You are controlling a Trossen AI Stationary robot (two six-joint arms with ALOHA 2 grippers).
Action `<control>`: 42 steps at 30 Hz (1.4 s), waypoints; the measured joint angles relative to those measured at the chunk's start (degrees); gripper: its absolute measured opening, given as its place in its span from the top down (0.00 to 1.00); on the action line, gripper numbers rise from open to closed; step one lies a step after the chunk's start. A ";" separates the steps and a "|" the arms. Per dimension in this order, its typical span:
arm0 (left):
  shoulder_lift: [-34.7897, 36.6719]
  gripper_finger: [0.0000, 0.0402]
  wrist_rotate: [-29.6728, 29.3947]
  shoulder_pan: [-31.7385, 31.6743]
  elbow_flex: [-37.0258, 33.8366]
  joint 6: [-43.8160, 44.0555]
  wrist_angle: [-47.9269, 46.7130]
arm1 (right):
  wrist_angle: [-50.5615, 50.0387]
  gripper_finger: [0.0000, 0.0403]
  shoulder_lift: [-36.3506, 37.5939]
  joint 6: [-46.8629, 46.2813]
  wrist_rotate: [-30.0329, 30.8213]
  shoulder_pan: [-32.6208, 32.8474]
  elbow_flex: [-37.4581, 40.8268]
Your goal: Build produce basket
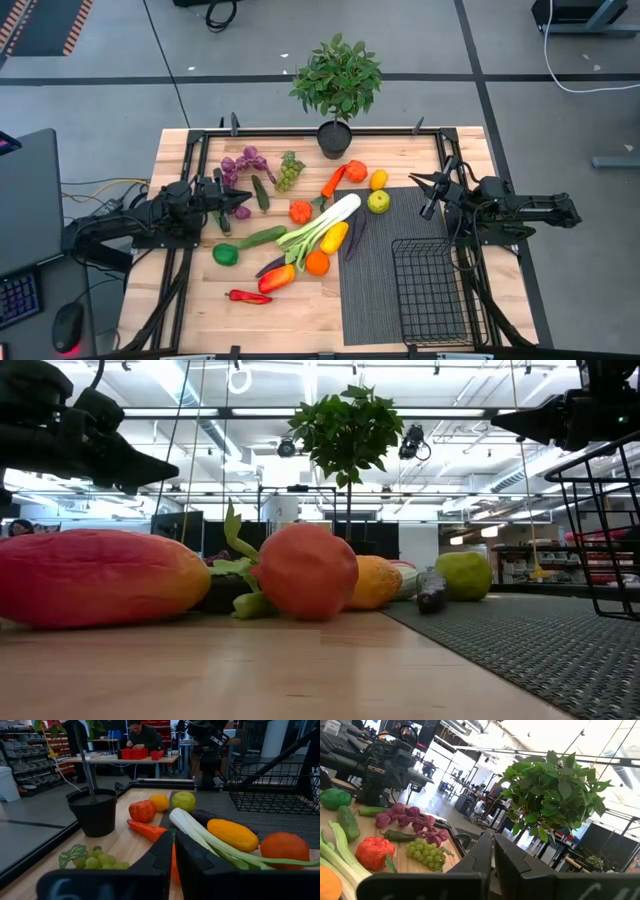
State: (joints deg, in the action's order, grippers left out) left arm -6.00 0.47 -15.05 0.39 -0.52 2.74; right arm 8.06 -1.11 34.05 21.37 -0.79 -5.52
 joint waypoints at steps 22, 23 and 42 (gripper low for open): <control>0.00 0.92 0.00 0.02 0.02 17.92 5.14 | -0.01 0.93 -0.02 0.00 0.00 0.00 0.00; 0.02 0.92 0.00 0.00 0.02 18.02 5.14 | 0.01 0.93 -0.02 0.00 0.00 0.00 0.00; -20.25 0.57 -3.28 0.15 25.42 11.66 -11.43 | -0.01 0.93 -0.02 0.01 0.00 -0.01 0.00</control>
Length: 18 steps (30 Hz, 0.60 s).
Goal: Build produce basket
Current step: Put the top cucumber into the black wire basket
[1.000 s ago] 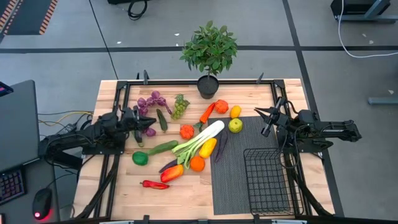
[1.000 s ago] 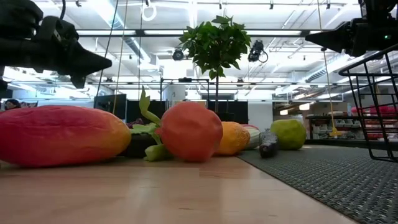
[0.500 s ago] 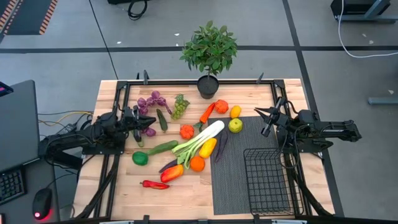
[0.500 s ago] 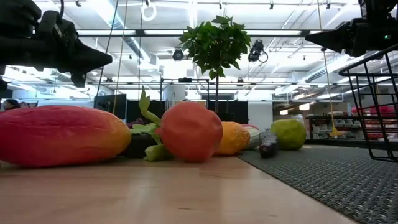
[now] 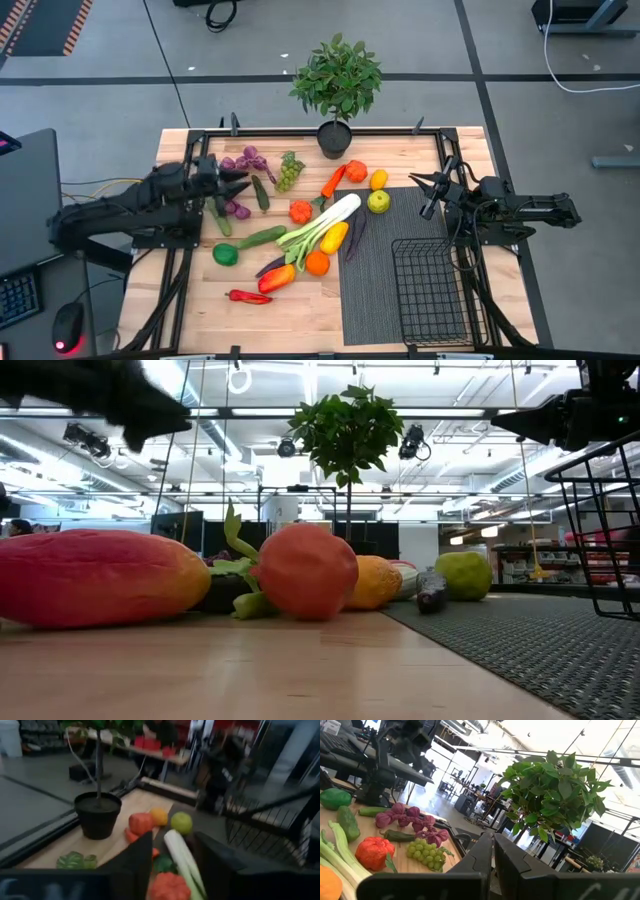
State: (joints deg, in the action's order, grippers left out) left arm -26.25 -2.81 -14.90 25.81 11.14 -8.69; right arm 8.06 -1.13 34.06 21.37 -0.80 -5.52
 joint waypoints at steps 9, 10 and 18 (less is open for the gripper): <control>-31.97 0.41 0.11 -0.68 16.39 7.01 -23.15 | 0.00 0.93 0.00 0.00 0.02 0.00 0.00; -35.27 0.41 0.07 -1.01 16.75 9.55 -24.92 | 0.00 0.93 0.00 -0.02 0.00 0.00 0.00; -51.03 0.46 -4.89 -3.15 16.85 17.00 -27.23 | 0.00 0.93 0.01 -0.01 0.00 0.01 0.00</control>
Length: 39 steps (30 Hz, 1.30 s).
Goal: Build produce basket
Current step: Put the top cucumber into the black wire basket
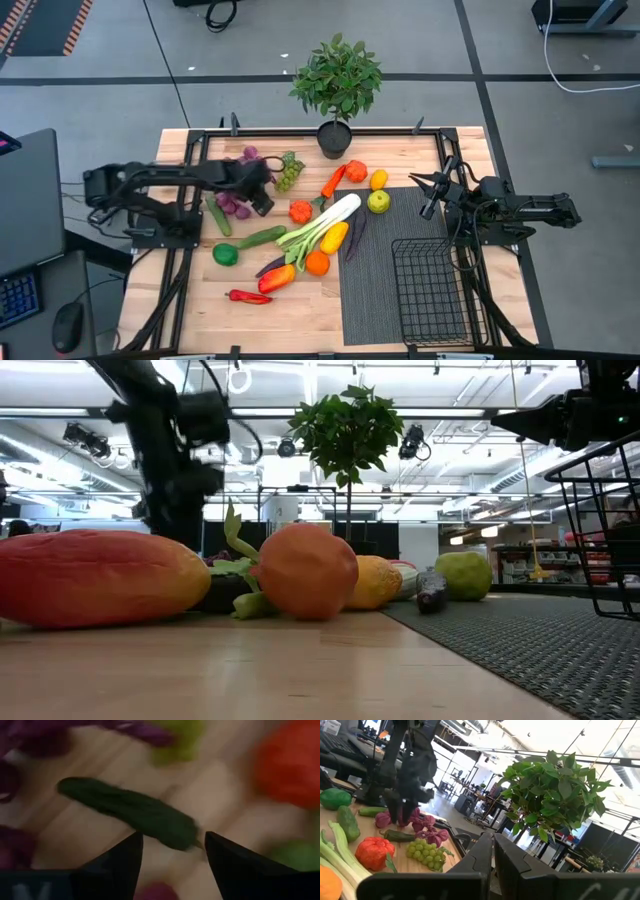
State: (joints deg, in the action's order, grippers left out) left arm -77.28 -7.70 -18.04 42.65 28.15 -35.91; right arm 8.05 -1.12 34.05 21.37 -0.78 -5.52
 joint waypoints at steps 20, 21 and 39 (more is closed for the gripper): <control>-4.11 0.34 0.45 -4.75 0.07 13.24 2.33 | 0.00 0.93 0.01 0.00 0.00 -0.01 0.00; -4.11 0.33 0.46 -5.07 0.07 13.80 2.35 | 0.00 0.93 0.01 0.00 0.00 0.01 0.00; -12.83 0.27 2.89 -7.45 0.20 23.75 7.21 | 0.02 0.93 0.01 0.01 0.00 0.00 0.00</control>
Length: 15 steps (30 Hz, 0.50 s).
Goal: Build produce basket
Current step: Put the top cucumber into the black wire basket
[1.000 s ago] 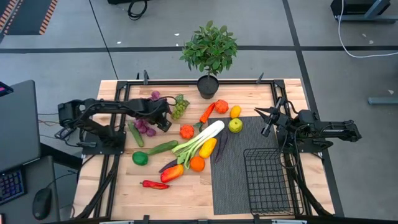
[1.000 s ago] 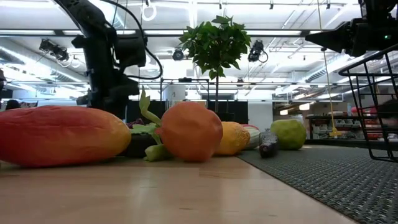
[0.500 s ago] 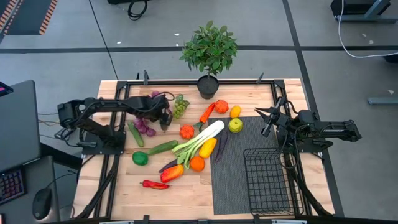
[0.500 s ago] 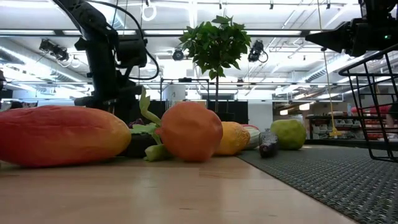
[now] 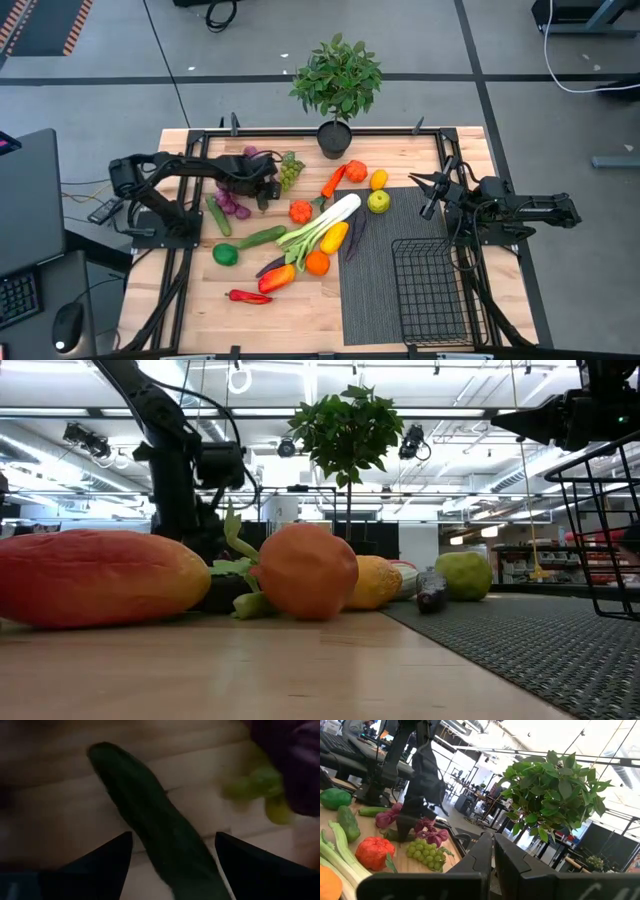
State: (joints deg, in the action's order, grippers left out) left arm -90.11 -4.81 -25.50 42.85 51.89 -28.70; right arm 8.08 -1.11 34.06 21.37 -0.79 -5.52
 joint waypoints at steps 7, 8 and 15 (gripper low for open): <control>-0.78 0.37 -0.51 -0.03 -0.05 -7.31 -0.09 | 0.00 0.93 0.00 -0.01 0.00 0.01 0.00; -0.49 0.41 -0.76 -0.07 -0.08 -8.74 -0.15 | 0.00 0.93 0.00 0.00 0.00 -0.01 0.00; -0.21 0.77 -0.92 -1.11 -0.14 -20.86 1.82 | 0.00 0.93 0.00 0.01 0.00 -0.01 0.00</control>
State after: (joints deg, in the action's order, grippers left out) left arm -90.32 -5.74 -26.61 42.71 31.03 -26.88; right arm 8.08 -1.11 34.06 21.37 -0.80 -5.52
